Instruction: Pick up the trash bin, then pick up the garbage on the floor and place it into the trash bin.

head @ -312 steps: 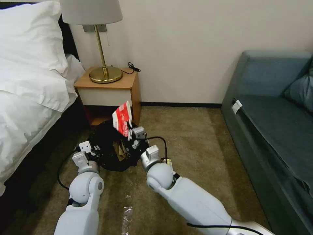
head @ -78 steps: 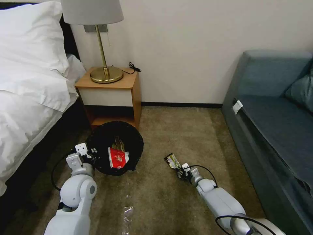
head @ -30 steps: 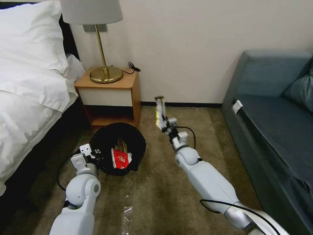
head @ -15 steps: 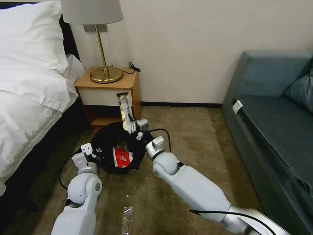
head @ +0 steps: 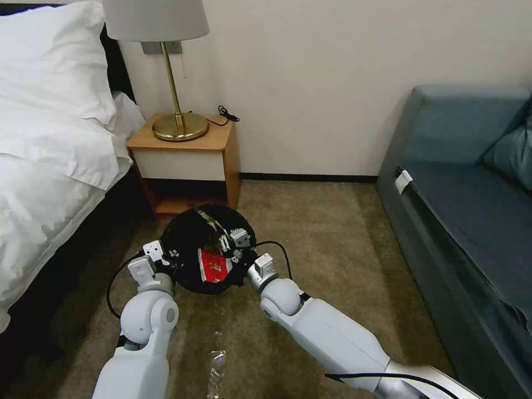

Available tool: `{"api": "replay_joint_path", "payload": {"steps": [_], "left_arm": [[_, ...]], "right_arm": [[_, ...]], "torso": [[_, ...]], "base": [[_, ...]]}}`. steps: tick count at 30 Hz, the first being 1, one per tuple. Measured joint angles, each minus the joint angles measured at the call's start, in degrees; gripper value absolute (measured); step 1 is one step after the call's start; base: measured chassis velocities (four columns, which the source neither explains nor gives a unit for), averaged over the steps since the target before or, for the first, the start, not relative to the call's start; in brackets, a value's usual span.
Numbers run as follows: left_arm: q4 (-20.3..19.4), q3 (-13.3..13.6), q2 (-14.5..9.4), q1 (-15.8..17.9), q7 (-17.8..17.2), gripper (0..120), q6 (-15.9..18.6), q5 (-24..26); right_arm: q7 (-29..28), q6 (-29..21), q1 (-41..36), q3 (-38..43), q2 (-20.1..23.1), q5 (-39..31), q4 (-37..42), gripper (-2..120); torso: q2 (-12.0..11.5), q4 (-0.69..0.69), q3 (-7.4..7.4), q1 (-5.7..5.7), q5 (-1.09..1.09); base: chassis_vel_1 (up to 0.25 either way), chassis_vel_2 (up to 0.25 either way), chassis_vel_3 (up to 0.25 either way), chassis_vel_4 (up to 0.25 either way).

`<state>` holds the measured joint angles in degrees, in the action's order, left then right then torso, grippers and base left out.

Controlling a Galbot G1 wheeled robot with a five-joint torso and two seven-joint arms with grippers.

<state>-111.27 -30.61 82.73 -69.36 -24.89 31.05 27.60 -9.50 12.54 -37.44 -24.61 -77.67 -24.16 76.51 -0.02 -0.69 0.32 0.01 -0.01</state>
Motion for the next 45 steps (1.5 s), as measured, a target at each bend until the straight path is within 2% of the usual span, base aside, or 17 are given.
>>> {"api": "replay_joint_path", "payload": {"steps": [4, 5, 7, 8, 11, 13, 19, 27, 30, 31, 36, 37, 40, 41, 42, 44, 45], "left_arm": [[0.2, -0.2, -0.1, 0.0, -0.1, 2, 0.0, 0.0], [0.2, -0.2, -0.1, 0.0, -0.1, 2, 0.0, 0.0], [0.6, -0.4, -0.2, 0.3, -0.3, 2, 0.0, 0.0], [0.6, -0.4, -0.2, 0.3, -0.3, 2, 0.0, 0.0], [0.8, -0.4, -0.2, 0.3, -0.5, 2, 0.0, -0.1], [1.0, -0.4, -0.3, 0.4, -0.5, 2, 0.0, 0.0], [1.8, -0.5, -0.8, 0.7, -0.5, 2, 0.0, 0.0], [2.8, -0.8, -2.3, 1.1, 0.6, 2, -1.5, 1.7], [3.3, -1.8, -2.9, 1.1, 1.1, 2, -2.2, 2.6], [3.3, -1.8, -2.9, 1.1, 1.1, 2, -2.2, 2.6], [4.8, -1.9, -4.5, 2.3, 2.0, 2, -2.7, 4.3], [4.8, -1.9, -4.5, 2.3, 2.0, 2, -2.7, 4.3], [6.7, -1.8, -4.6, 3.5, 2.0, 2, -3.2, 5.7], [9.0, -1.9, -4.3, 4.9, 1.8, 2, -3.7, 6.6], [9.0, -1.9, -4.3, 4.9, 1.8, 2, -3.7, 6.6], [12.9, -2.4, -3.5, 7.0, 1.5, 2, -4.4, 8.2], [12.9, -2.4, -3.5, 7.0, 1.5, 2, -4.4, 8.2]], "right_arm": [[0.0, 0.0, -0.1, 0.1, 0.0, 0.0, 0.2, 50], [0.0, 0.0, -0.1, 0.1, 0.0, 0.0, 0.2, 50], [0.1, 0.0, -0.1, 0.1, 0.1, 0.0, 0.5, 63], [0.1, 0.0, -0.1, 0.1, 0.1, 0.0, 0.5, 63], [0.1, 0.0, 0.0, 0.4, 0.3, 0.0, 1.1, 73], [-0.1, 0.0, 0.1, 1.5, 0.4, -0.1, 1.9, 85], [-0.8, -0.5, 0.1, 6.2, 1.3, -0.2, 4.4, 99], [-3.1, -0.7, -3.4, 15.4, 2.7, 0.2, 6.5, 100], [-4.2, -0.8, -8.1, 23.0, 2.7, 1.3, 7.2, 100], [-4.2, -0.8, -8.1, 23.0, 2.7, 1.3, 7.2, 100], [-4.0, -0.1, -15.3, 35.4, 2.8, 2.8, 7.5, 100], [-4.0, -0.1, -15.3, 35.4, 2.8, 2.8, 7.5, 100], [-3.5, 0.5, -17.6, 39.2, 2.7, 3.2, 7.8, 100], [-3.0, 1.0, -19.2, 41.6, 2.7, 3.5, 8.2, 100], [-3.0, 1.0, -19.2, 41.6, 2.7, 3.5, 8.2, 100], [-2.6, 1.5, -20.7, 43.9, 2.6, 3.6, 8.3, 100], [-2.6, 1.5, -20.7, 43.9, 2.6, 3.6, 8.3, 100]], "torso": [[0.0, 0.00, 0.00, 0.00, 0.00], [0.0, 0.00, 0.00, 0.00, 0.00], [0.0, 0.00, 0.00, 0.00, 0.00], [0.0, 0.00, 0.00, 0.00, 0.00], [0.0, 0.00, 0.00, 0.00, 0.00], [0.0, 0.00, 0.00, 0.00, 0.00], [0.0, 0.01, 0.00, 0.00, 0.00], [0.0, 0.00, 0.00, 0.00, 0.00], [0.0, 0.01, 0.00, 0.00, 0.02], [0.0, 0.01, 0.00, 0.00, 0.02], [0.0, -0.01, 0.00, 0.00, 0.01], [0.0, -0.01, 0.00, 0.00, 0.01], [0.0, -0.01, 0.00, 0.00, 0.01], [0.0, -0.01, 0.00, 0.00, 0.00], [0.0, -0.01, 0.00, 0.00, 0.00], [0.0, -0.01, 0.00, 0.00, 0.00], [0.0, -0.01, 0.00, 0.00, 0.00]], "base": [[0.000, 0.000, 0.000, 0.000], [0.000, 0.000, 0.000, 0.000], [0.000, 0.000, 0.000, 0.000], [0.000, 0.000, 0.000, 0.000], [0.000, 0.000, 0.000, 0.000], [0.000, 0.000, 0.000, 0.000], [0.000, 0.000, 0.000, 0.000], [0.000, 0.000, 0.000, 0.000], [0.000, 0.000, 0.000, 0.000], [0.000, 0.000, 0.000, 0.000], [0.000, 0.000, 0.000, 0.000], [0.000, 0.000, 0.000, 0.000], [0.000, 0.000, 0.000, 0.000], [0.000, 0.000, 0.000, 0.000], [0.000, 0.000, 0.000, 0.000], [0.000, 0.000, 0.000, 0.000], [0.000, 0.000, 0.000, 0.000]]}}
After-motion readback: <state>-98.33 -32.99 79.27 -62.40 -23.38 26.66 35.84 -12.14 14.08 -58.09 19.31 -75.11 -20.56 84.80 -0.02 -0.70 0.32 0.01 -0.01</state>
